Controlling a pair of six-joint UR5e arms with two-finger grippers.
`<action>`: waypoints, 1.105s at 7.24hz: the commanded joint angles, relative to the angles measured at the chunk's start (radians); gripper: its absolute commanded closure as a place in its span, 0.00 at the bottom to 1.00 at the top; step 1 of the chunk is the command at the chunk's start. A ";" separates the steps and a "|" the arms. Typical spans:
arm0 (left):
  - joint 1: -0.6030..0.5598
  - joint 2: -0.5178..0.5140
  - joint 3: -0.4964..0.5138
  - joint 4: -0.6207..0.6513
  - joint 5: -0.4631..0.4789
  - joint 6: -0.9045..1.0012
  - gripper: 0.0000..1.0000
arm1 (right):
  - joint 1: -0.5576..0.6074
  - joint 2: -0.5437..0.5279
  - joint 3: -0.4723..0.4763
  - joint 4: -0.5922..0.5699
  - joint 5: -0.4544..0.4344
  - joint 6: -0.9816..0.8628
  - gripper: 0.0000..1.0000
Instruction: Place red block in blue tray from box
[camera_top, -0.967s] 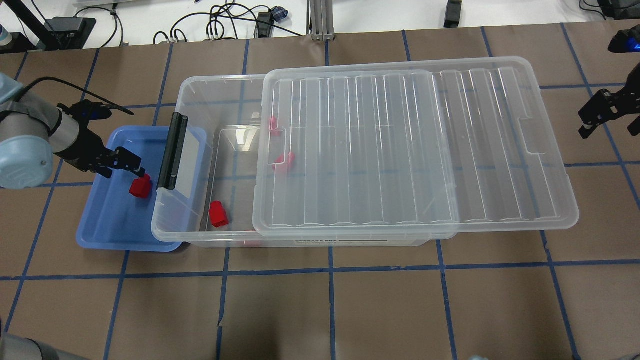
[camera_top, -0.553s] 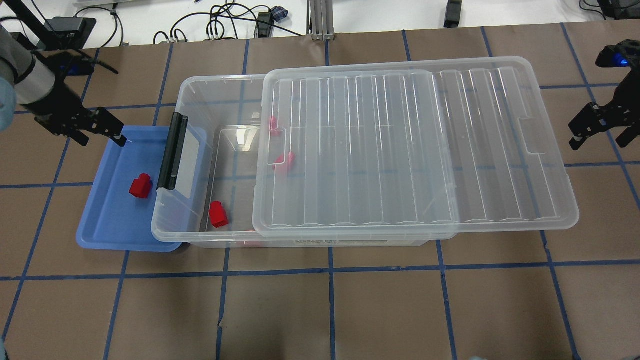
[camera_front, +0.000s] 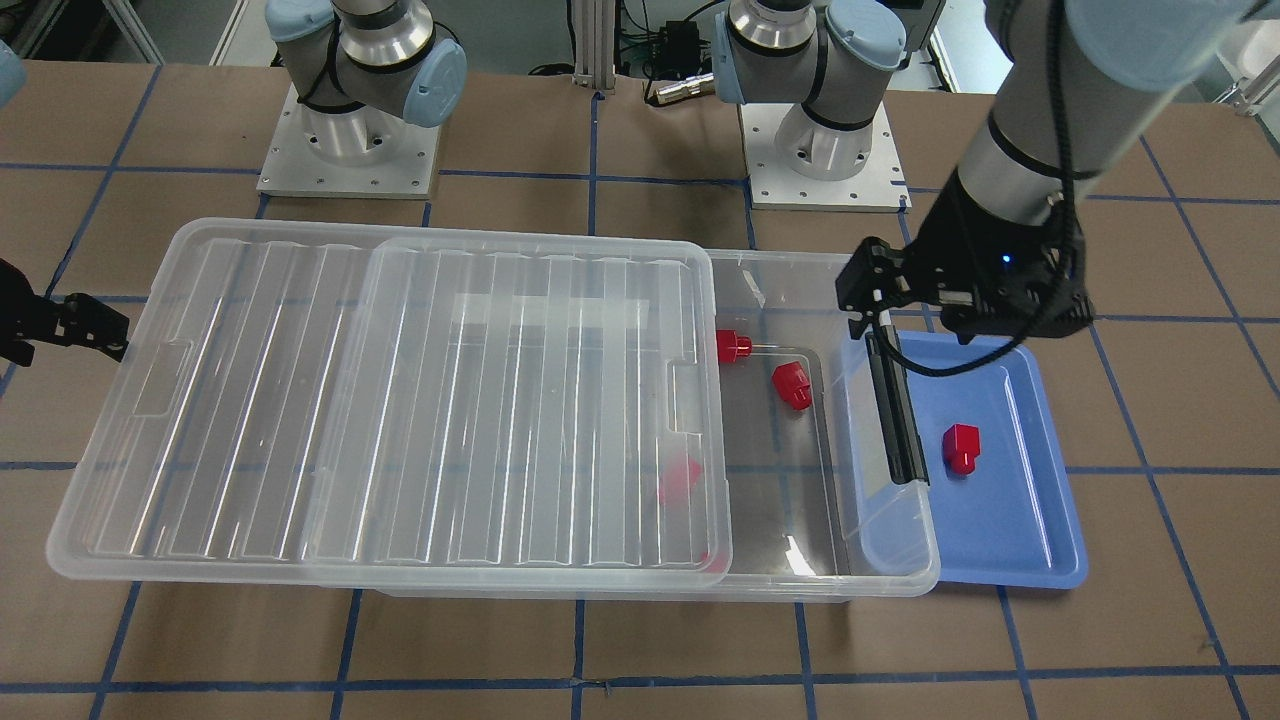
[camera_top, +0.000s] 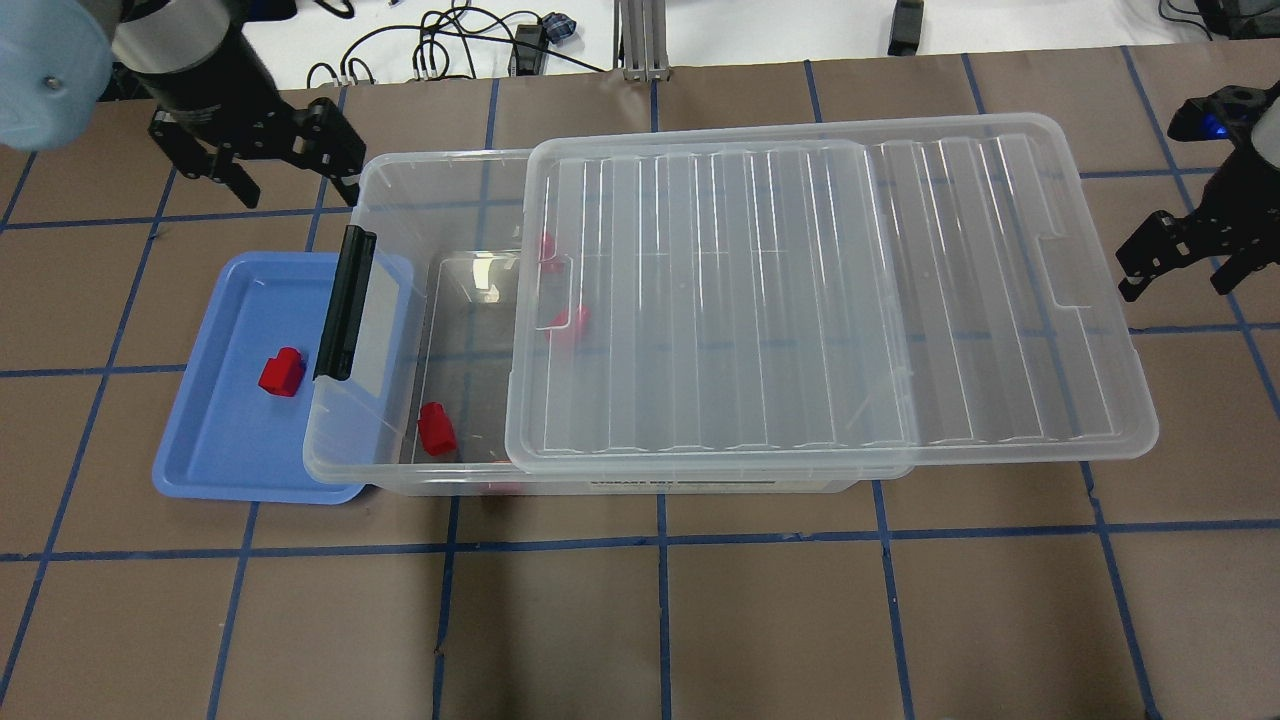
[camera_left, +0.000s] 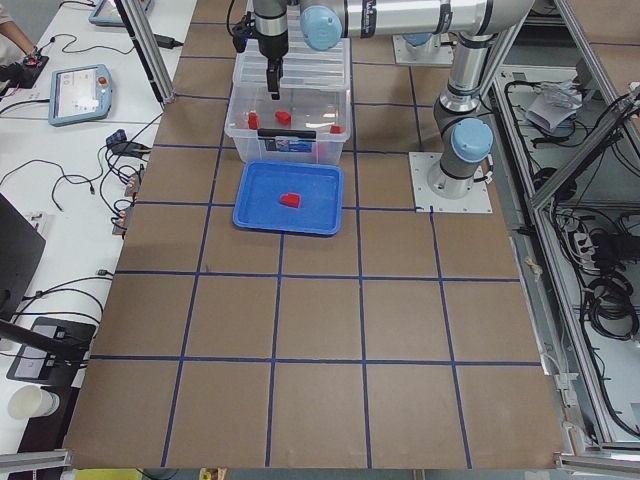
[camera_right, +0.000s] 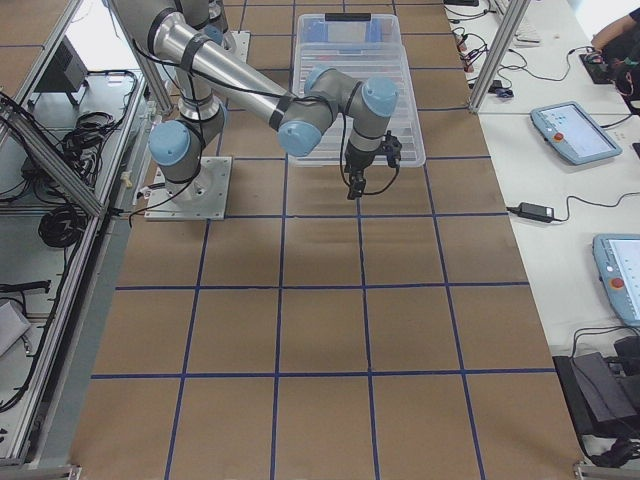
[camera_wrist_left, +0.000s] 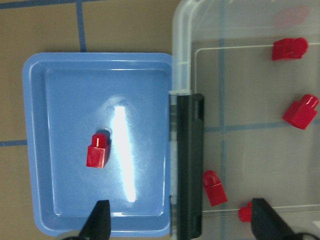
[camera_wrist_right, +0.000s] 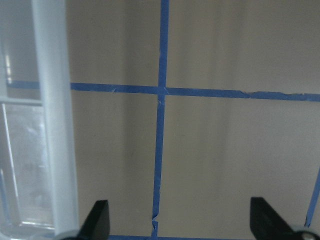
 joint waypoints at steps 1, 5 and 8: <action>-0.054 0.073 -0.020 -0.003 0.024 -0.008 0.00 | 0.017 -0.001 0.002 0.001 0.002 0.030 0.00; -0.040 0.127 -0.104 0.031 0.118 0.035 0.00 | 0.118 -0.003 0.002 0.007 0.002 0.170 0.00; -0.031 0.130 -0.113 0.047 0.111 0.026 0.00 | 0.210 -0.001 0.002 0.007 0.002 0.290 0.00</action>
